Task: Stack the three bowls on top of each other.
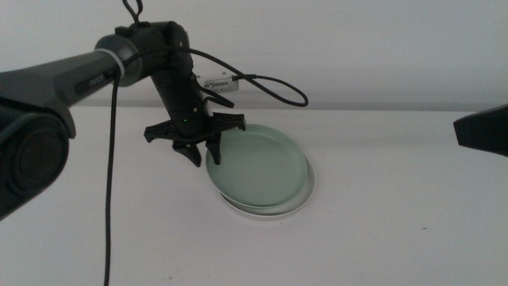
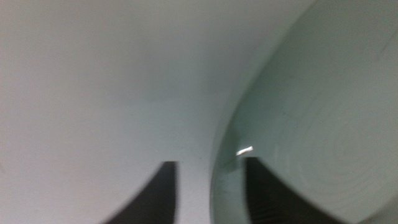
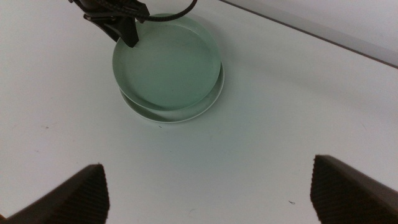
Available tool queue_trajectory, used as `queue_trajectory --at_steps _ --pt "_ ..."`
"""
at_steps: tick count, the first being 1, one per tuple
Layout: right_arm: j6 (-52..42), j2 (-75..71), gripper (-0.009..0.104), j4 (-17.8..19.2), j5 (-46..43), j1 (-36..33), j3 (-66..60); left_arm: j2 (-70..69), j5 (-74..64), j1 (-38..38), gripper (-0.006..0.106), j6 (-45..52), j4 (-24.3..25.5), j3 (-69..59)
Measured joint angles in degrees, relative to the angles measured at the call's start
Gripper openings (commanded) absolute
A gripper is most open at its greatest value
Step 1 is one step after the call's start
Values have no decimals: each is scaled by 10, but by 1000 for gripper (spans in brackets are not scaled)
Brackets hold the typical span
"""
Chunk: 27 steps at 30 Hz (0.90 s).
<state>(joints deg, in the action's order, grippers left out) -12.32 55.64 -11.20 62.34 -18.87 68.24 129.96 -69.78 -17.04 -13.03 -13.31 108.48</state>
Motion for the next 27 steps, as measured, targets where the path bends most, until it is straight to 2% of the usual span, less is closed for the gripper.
queue_trajectory --at_steps 4,6,7,11,14,17,23,27 --pt "0 0 86 0 0 0 0 -39 0 0 80 17 36 0" --pt "0 0 86 0 0 0 0 -85 1 0 92 17 73 -6" --pt "0 0 86 0 0 0 0 -108 1 0 94 17 87 -10" --pt "0 0 86 0 0 0 0 -229 4 0 94 11 145 -53" --pt "0 0 86 0 0 0 0 -323 5 0 94 1 170 -127" --pt "0 0 86 0 0 0 0 -405 37 0 94 -6 174 -246" --pt "0 0 86 0 0 0 0 -601 199 0 94 -9 172 -495" --pt "0 0 86 0 0 0 0 -742 281 0 94 -6 169 -617"
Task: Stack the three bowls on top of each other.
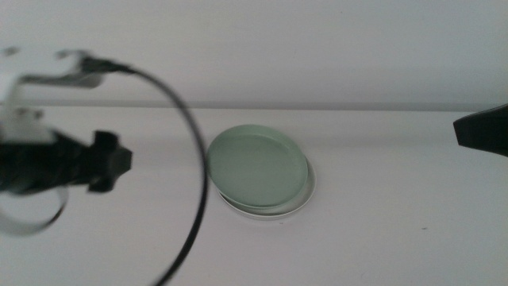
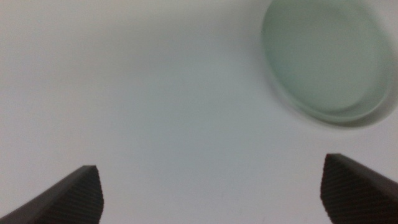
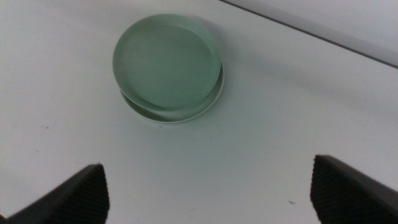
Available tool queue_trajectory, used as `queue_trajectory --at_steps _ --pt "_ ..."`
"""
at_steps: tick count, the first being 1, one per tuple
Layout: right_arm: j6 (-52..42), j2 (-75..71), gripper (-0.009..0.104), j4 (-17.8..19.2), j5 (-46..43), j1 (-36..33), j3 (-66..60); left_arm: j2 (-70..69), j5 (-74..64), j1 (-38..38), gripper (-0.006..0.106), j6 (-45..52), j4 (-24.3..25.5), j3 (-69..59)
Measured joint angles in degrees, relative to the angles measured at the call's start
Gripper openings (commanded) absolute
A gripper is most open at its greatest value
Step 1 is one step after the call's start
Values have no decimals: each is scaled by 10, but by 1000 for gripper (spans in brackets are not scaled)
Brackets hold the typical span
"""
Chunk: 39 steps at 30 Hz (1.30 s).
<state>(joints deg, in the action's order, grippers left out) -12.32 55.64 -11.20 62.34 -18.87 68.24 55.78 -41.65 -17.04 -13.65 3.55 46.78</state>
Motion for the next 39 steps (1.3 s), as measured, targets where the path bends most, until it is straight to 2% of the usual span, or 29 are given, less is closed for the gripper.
queue_trajectory --at_steps 5,11,24,28,32,39 --pt "0 0 86 0 0 0 0 -134 85 0 94 1 23 -73" --pt "0 0 86 0 0 0 0 -241 111 0 94 1 38 -83" --pt "0 0 86 3 0 0 0 -280 140 0 94 1 36 -102" --pt "0 -1 86 35 -10 0 -20 -297 163 15 94 1 19 -145" --pt "0 -32 86 46 -107 18 -88 -337 181 57 94 1 15 -203" --pt "0 -130 86 37 -458 72 -307 -434 186 127 94 1 -13 -316"
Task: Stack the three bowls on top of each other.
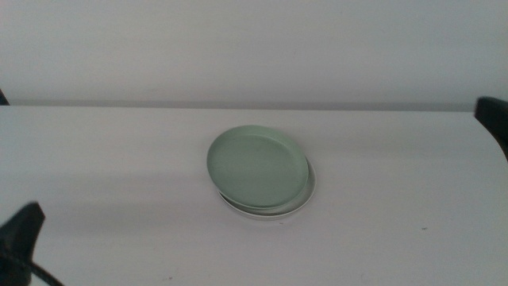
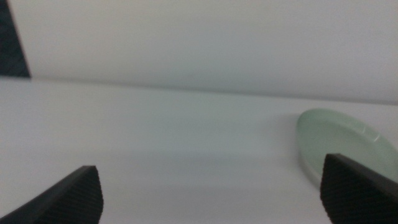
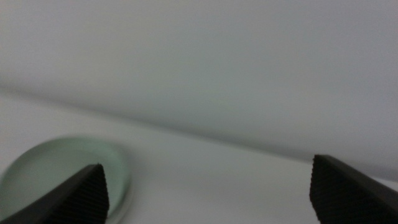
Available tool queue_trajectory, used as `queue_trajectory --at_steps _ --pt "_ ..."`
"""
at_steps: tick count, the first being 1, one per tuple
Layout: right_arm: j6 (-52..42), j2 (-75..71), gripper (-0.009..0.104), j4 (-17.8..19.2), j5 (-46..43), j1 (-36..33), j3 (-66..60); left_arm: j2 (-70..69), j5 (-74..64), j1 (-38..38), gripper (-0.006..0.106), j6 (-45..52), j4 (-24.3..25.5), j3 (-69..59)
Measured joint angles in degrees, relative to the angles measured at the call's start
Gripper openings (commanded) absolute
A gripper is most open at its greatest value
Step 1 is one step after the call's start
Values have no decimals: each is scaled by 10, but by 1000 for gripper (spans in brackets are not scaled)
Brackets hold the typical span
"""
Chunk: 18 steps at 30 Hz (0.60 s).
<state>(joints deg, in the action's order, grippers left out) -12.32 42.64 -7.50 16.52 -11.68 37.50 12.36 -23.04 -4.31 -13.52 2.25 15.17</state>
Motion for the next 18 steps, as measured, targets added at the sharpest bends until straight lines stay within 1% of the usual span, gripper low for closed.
queue_trajectory --at_steps 2,5,9,12,14,18 --pt "0 -29 86 7 -66 18 -62 -27 0 10 94 0 -10 -30" --pt "0 -87 86 19 -99 43 -154 -60 0 18 94 1 -13 -65" --pt "0 -175 86 23 -104 59 -281 -100 1 19 94 1 -11 -108" --pt "0 -246 86 24 -105 61 -348 -119 3 19 94 1 -8 -138" --pt "0 -296 86 26 -100 61 -369 -119 4 19 94 1 -5 -147" --pt "0 -386 86 59 -77 61 -372 -121 31 19 94 1 -2 -150"
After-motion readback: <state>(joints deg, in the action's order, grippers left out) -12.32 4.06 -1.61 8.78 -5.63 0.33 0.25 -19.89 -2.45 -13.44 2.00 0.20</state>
